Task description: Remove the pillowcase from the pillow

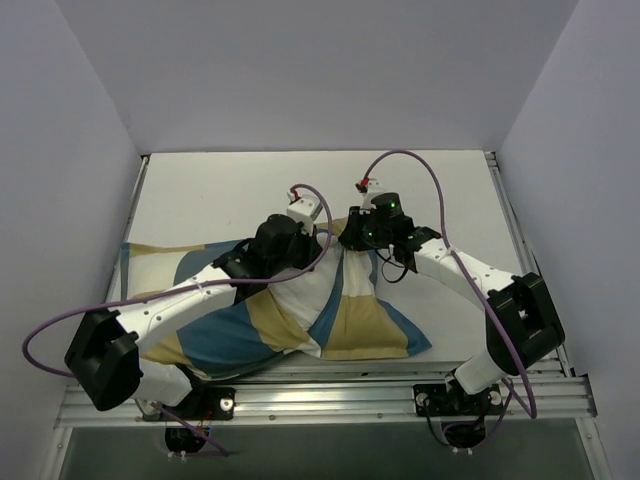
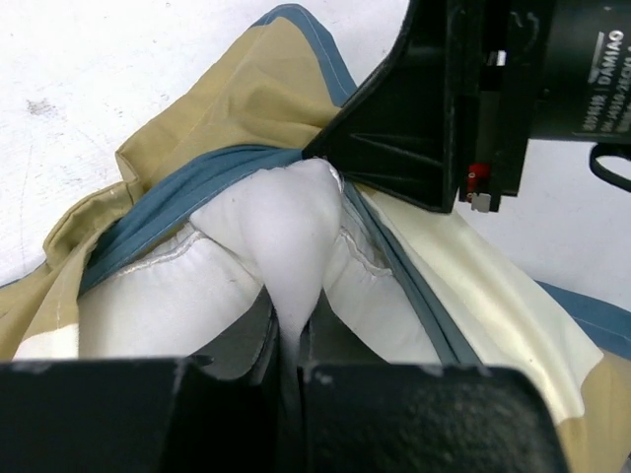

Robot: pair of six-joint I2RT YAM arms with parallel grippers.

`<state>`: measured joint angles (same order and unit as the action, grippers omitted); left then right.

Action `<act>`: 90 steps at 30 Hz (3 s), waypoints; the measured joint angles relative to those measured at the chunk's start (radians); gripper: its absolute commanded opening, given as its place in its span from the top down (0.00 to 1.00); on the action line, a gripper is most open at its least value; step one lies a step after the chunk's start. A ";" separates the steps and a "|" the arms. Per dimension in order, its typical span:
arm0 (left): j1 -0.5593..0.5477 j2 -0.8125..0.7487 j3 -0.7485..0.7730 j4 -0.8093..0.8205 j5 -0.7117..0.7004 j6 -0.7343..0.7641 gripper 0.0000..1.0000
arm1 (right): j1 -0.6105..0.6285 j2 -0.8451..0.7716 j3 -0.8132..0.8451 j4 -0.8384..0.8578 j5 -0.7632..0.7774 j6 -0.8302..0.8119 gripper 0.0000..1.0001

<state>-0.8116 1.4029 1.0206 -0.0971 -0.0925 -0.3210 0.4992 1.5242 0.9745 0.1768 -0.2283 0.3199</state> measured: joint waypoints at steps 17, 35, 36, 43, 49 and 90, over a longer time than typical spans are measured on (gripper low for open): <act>-0.006 -0.404 -0.220 0.079 0.150 0.090 0.98 | -0.143 0.108 0.173 -0.175 0.018 0.129 1.00; 0.073 0.126 0.163 0.064 -0.169 0.026 0.82 | -0.034 -0.137 0.174 -0.266 0.259 0.098 0.57; 0.091 0.157 0.194 0.056 -0.172 0.011 0.80 | -0.013 -0.164 0.174 -0.270 0.278 0.100 0.56; 0.151 0.169 0.292 0.005 -0.154 -0.035 0.09 | 0.211 -0.250 0.156 -0.293 0.414 0.172 0.55; 0.128 -0.072 0.218 -0.045 -0.112 -0.010 0.03 | 0.314 -0.216 0.069 -0.293 0.504 0.258 0.55; 0.033 -0.019 -0.016 -0.061 -0.142 -0.038 0.98 | 0.357 -0.081 -0.048 -0.151 0.623 0.441 1.00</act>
<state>-0.7788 1.3838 1.0050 -0.1585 -0.2348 -0.3588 0.8562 1.4433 0.9268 0.0257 0.3950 0.7605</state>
